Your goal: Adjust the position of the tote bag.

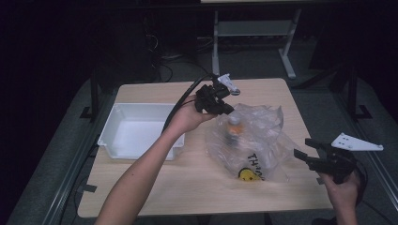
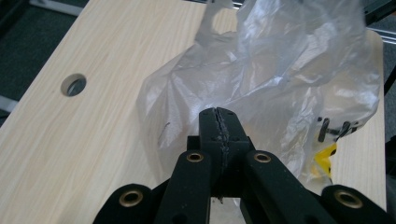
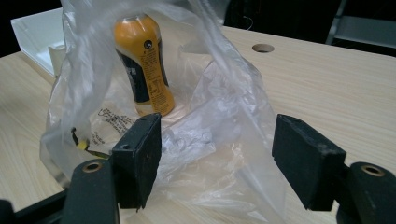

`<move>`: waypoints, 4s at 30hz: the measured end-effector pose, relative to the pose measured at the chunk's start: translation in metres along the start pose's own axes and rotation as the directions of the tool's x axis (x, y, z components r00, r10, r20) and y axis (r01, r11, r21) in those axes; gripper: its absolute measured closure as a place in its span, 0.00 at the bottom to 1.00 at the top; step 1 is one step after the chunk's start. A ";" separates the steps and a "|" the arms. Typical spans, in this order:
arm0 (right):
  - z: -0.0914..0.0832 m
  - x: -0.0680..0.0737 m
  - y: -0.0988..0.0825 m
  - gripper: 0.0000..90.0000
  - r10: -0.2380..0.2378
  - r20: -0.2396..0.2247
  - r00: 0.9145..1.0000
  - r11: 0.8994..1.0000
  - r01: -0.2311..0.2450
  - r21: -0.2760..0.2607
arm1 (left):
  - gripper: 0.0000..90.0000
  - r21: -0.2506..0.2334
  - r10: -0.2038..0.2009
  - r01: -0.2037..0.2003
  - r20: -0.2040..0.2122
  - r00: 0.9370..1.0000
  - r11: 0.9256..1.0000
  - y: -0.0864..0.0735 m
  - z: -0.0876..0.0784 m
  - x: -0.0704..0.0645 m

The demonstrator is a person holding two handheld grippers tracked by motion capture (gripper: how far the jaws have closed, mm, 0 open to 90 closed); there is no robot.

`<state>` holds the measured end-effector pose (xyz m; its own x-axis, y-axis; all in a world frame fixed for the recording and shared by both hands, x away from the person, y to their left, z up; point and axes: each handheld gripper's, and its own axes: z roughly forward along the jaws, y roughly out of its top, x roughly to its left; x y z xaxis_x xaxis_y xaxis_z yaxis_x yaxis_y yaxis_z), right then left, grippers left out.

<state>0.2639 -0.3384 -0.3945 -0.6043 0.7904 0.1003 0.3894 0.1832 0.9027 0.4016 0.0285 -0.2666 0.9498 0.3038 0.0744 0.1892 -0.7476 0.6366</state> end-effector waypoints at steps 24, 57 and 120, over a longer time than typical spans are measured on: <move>0.002 0.007 0.003 0.36 -0.016 0.002 1.000 1.000 0.016 -0.002 | 1.00 0.028 -0.108 0.109 -0.037 0.993 0.994 -0.066 -0.013 0.017; 0.009 0.011 0.016 0.33 -0.043 -0.020 0.999 0.999 0.044 0.033 | 1.00 0.079 -0.207 0.207 -0.016 0.978 0.975 -0.119 -0.002 0.023; 0.044 0.037 0.065 1.00 -0.154 -0.141 0.978 0.984 0.165 0.072 | 0.60 -0.072 -0.122 0.132 0.127 0.984 0.989 -0.046 -0.059 -0.011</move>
<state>0.2972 -0.2718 -0.3507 -0.7487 0.6627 0.0180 0.3334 0.3530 0.8742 0.3681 0.0946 -0.2513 0.9435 0.3153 -0.1018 0.2943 -0.6567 0.6943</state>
